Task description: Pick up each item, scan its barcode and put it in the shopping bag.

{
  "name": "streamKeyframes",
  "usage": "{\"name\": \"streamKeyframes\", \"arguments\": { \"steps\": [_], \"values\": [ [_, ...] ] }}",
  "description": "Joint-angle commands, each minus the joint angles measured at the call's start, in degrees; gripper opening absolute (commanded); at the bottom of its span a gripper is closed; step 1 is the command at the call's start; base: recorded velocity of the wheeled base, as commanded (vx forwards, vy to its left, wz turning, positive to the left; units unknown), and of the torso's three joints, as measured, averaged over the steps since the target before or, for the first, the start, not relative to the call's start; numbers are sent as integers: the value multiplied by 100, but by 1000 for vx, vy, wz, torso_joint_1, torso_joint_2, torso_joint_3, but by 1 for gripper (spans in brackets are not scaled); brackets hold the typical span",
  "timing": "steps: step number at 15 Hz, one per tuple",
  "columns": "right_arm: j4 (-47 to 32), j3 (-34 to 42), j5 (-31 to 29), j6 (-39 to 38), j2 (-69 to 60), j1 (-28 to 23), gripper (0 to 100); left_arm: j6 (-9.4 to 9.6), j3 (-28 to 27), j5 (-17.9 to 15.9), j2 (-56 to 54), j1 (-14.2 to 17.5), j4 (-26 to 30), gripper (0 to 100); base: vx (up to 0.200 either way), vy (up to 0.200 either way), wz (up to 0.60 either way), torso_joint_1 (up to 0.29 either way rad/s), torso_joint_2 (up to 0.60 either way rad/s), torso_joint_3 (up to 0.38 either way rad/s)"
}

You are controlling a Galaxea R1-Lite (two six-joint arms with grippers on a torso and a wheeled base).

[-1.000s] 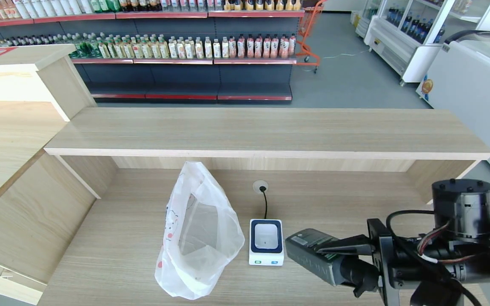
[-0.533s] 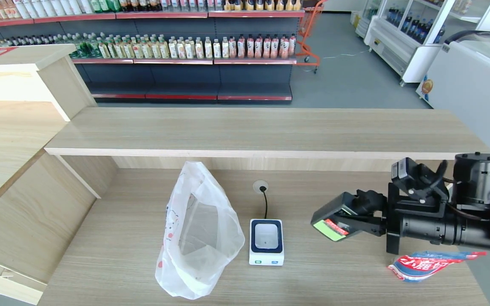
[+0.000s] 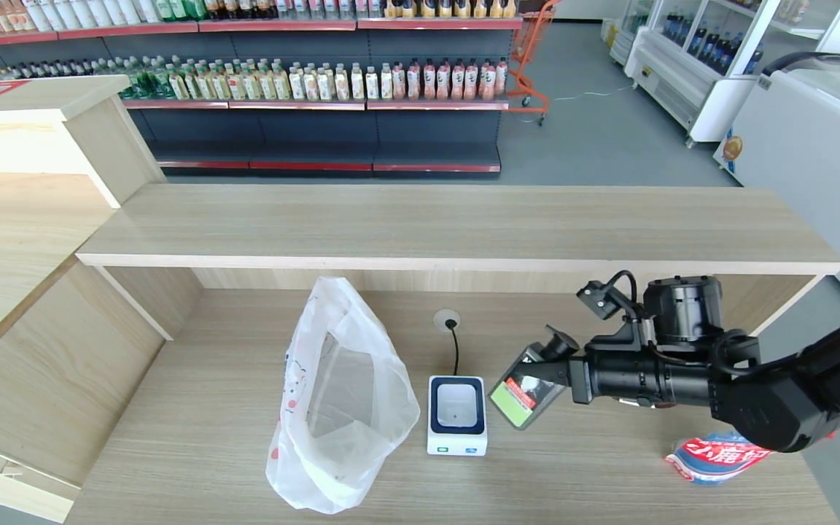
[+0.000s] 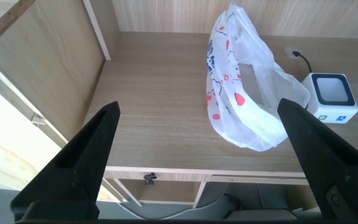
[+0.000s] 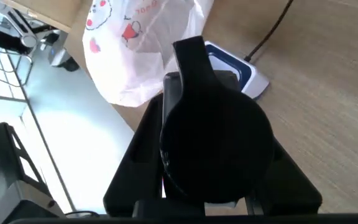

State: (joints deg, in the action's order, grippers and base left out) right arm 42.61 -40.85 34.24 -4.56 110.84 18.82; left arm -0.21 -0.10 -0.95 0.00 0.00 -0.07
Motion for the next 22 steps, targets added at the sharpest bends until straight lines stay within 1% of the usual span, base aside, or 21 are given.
{"name": "streamKeyframes", "arguments": {
  "steps": [1,3,6,8,11,14,22],
  "values": [
    [20,-230,-234,-45,694,324,0,-6,1,-2,0,0,-1,100,0,0,0,0,0,0],
    [195,-389,-313,-54,1045,464,0,-6,1,-2,0,0,-1,100,0,0,0,0,0,0],
    [380,-652,-682,-177,1406,649,0,3,1,-2,0,0,-1,100,0,0,0,0,0,0],
    [529,-731,-805,-212,1573,737,0,-6,1,-2,0,0,-1,100,0,0,0,0,0,0],
    [565,-1030,-937,-300,1792,957,0,3,1,-2,0,0,-1,100,0,0,0,0,0,0],
    [573,-1364,-1095,-300,2030,1071,0,-6,1,-2,0,0,-1,100,0,0,0,0,0,0],
    [582,-1417,-1227,-282,2003,1115,0,-6,1,-2,0,0,-1,100,0,0,0,0,0,0]
  ]
}}
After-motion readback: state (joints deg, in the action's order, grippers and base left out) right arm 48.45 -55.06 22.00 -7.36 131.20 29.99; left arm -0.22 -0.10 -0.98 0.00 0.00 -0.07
